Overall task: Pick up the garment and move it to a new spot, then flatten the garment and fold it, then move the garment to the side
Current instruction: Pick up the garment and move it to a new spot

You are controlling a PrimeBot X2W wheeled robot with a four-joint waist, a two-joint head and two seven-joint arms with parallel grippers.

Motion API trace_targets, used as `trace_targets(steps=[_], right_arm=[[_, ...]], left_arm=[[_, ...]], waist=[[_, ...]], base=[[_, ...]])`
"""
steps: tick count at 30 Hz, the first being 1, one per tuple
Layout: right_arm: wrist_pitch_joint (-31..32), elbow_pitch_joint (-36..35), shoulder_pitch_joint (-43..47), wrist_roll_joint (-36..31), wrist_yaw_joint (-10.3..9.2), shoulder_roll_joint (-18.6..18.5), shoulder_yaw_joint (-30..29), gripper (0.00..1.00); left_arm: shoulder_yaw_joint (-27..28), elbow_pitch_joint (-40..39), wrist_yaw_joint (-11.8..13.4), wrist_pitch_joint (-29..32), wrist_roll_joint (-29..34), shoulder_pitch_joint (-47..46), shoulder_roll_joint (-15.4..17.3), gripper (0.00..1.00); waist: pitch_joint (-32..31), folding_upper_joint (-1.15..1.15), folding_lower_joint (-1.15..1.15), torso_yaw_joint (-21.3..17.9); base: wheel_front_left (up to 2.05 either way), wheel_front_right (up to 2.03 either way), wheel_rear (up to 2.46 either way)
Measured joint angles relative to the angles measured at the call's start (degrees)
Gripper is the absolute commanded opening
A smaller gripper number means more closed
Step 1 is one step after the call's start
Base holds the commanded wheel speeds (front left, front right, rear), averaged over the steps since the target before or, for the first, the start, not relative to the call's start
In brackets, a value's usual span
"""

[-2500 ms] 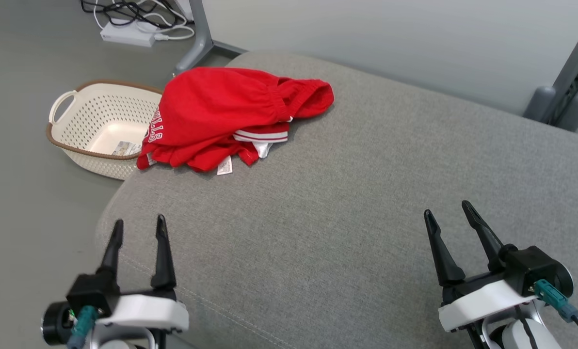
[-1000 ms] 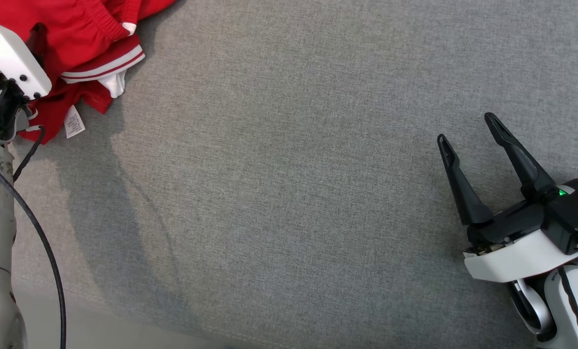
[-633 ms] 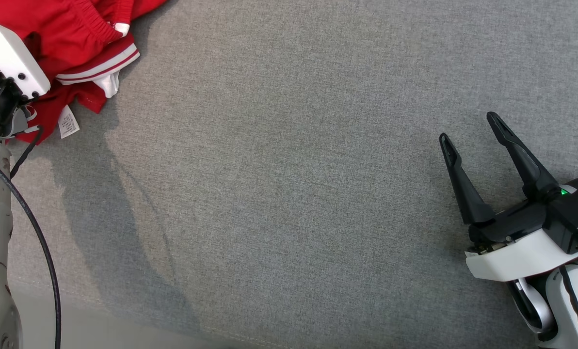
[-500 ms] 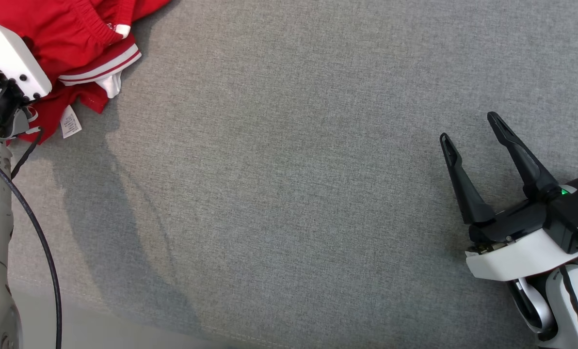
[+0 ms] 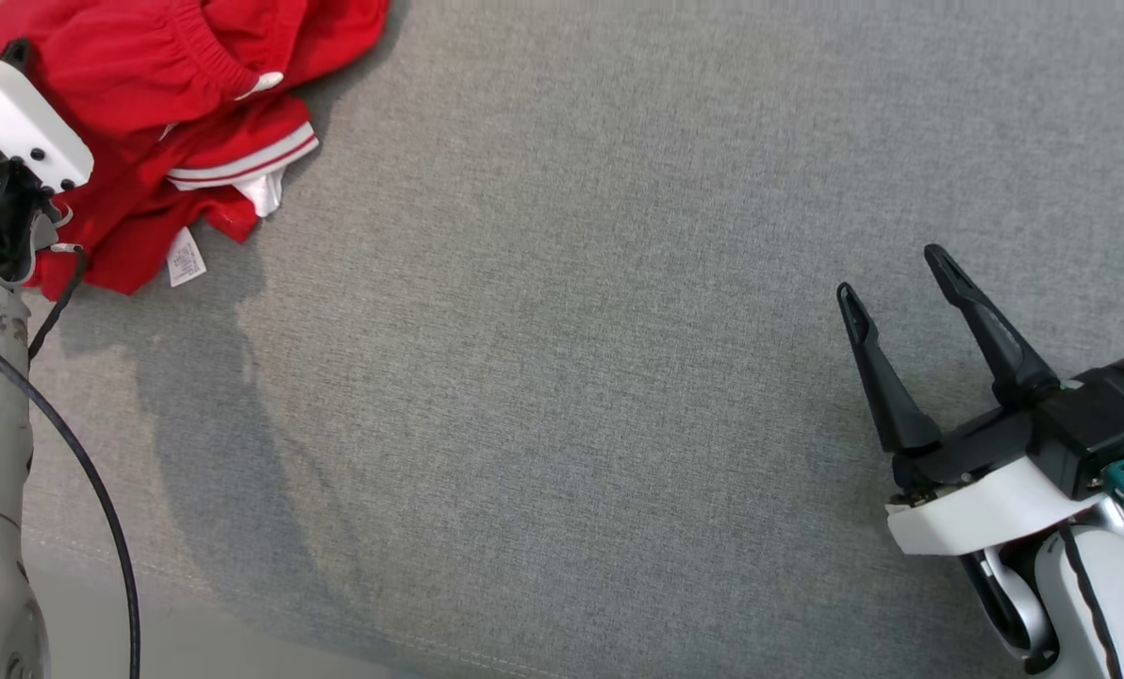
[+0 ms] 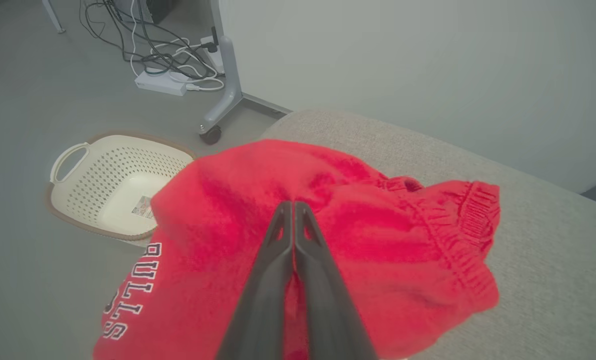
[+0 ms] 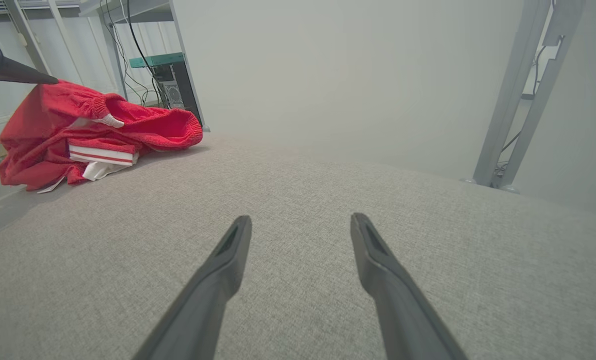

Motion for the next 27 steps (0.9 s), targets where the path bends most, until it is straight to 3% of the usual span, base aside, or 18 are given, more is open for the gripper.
trace_targets(steps=[15,21,27], right_arm=[[-2.1,4.8,1.9,0.5,0.00,2.8,0.5,1.00],[-3.1,6.5,2.9,0.6,0.00,4.4,-0.4,1.00],[-4.0,8.1,3.9,0.4,0.00,6.2,-2.0,1.00]], left_arm=[[-0.1,-2.8,-2.8,-17.1,-0.8,4.1,-1.5,0.00],[-1.4,-7.4,-4.0,-23.4,-1.1,5.8,-2.7,0.00],[-2.3,-14.3,-4.5,-25.7,-2.5,8.1,-4.9,0.00]], waist=[[-9.0,0.00,0.00,-0.2],[-12.4,0.00,0.00,-0.7],[-15.5,0.00,0.00,-1.6]], base=[[0.00,0.00,0.00],[0.00,0.00,0.00],[0.00,0.00,0.00]])
